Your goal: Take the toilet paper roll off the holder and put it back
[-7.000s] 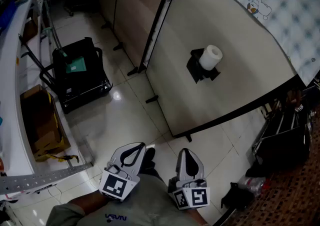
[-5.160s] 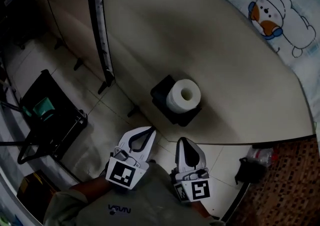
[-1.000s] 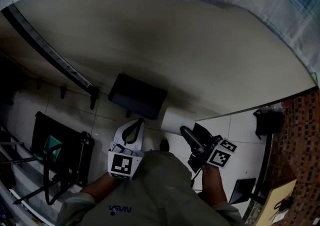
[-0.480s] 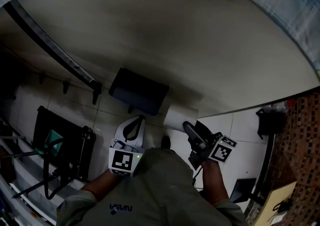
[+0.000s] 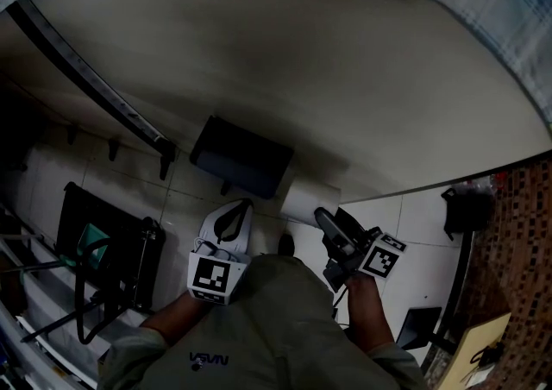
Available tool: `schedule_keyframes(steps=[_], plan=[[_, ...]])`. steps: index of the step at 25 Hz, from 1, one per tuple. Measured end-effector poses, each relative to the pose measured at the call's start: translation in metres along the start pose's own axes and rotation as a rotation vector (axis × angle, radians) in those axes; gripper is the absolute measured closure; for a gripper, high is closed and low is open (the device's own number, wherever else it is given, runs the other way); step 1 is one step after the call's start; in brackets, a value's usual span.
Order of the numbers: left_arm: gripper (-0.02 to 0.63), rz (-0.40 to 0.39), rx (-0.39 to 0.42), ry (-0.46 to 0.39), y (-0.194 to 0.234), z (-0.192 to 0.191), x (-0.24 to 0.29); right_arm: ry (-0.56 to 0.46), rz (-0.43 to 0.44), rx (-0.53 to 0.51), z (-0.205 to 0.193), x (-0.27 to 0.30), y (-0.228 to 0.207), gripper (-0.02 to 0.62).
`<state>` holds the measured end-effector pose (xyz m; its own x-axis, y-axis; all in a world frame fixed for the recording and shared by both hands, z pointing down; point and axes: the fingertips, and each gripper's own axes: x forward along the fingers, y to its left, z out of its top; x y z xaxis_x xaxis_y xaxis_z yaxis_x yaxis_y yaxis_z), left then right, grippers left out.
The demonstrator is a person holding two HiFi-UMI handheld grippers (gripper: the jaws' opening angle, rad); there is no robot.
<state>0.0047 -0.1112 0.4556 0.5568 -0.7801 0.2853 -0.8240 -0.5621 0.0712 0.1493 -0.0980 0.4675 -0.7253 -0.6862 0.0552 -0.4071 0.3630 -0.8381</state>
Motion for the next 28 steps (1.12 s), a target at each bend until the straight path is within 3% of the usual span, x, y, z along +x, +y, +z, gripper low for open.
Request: schedule_keyframes(steps=[28], plan=[[0.603, -0.029, 0.02, 0.006, 0.0043, -0.0024, -0.0015, -0.011, -0.01, 0.011, -0.0067, 0.0104, 0.0019, 0.436]])
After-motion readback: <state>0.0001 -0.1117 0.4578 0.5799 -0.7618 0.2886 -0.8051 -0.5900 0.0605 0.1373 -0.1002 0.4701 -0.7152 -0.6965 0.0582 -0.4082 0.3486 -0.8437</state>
